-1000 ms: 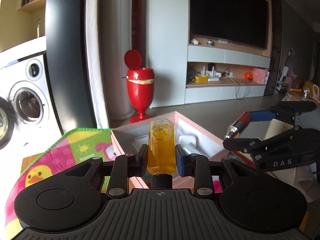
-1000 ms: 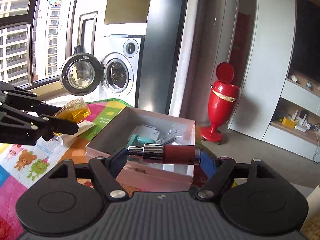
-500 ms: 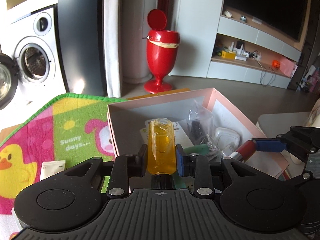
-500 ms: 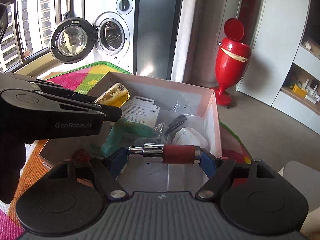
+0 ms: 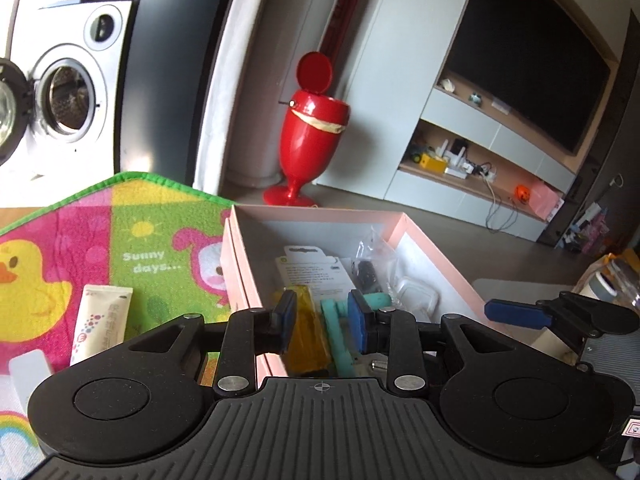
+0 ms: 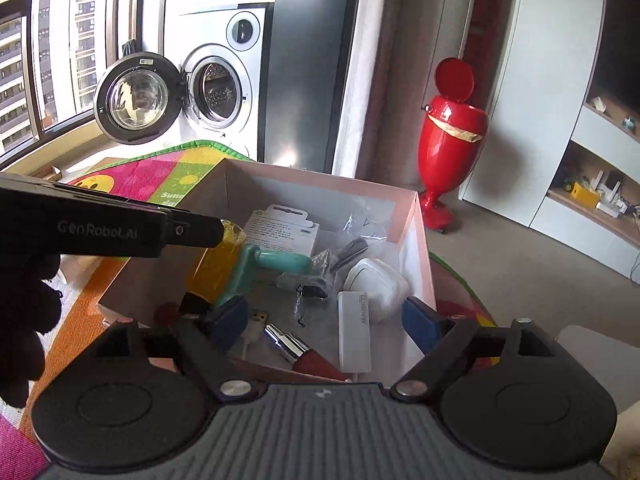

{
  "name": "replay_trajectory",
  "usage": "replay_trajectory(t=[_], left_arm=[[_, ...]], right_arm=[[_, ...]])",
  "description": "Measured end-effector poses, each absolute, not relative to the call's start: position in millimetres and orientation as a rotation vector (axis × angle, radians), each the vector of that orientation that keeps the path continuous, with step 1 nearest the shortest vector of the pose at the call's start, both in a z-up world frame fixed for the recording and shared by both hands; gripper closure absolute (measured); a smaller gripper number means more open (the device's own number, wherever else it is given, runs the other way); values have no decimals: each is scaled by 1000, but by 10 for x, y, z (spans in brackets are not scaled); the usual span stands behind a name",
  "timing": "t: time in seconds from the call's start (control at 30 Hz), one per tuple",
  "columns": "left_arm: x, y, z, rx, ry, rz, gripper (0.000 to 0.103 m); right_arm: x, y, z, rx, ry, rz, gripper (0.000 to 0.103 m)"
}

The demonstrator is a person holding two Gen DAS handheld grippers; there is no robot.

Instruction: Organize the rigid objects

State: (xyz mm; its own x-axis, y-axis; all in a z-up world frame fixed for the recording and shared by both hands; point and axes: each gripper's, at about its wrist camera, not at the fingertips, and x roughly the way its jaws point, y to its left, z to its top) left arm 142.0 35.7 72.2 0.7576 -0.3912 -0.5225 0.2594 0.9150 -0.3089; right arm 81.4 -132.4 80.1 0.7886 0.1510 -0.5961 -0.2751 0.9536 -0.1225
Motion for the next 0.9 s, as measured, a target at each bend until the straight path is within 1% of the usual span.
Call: replay_trajectory(t=[0.07, 0.13, 0.3, 0.37, 0.47, 0.5, 0.6, 0.67, 0.7, 0.9], left_arm=[[1250, 594, 741, -257, 574, -307, 72], [1096, 852, 734, -279, 536, -218, 72], [793, 1547, 636, -369, 480, 74, 72], [739, 1738, 537, -412, 495, 158, 72], [706, 1914, 363, -475, 571, 175, 72], [690, 1941, 313, -485, 588, 156, 72], [632, 1980, 213, -498, 599, 125, 72], [605, 1975, 193, -494, 584, 124, 72], [589, 1978, 185, -487, 574, 125, 72], [515, 2014, 157, -462, 535, 138, 72]], right_arm=[[621, -1294, 814, -235, 570, 240, 15], [439, -1224, 809, -288, 541, 264, 11], [137, -973, 796, -366, 530, 380, 11], [78, -858, 809, -371, 537, 429, 11], [54, -638, 867, -355, 554, 495, 12], [78, -556, 911, -332, 567, 522, 12], [261, -351, 1056, -251, 624, 586, 18], [466, -172, 1129, -214, 678, 612, 25], [571, -79, 1147, -203, 702, 620, 27], [1285, 554, 938, -108, 857, 584, 28]])
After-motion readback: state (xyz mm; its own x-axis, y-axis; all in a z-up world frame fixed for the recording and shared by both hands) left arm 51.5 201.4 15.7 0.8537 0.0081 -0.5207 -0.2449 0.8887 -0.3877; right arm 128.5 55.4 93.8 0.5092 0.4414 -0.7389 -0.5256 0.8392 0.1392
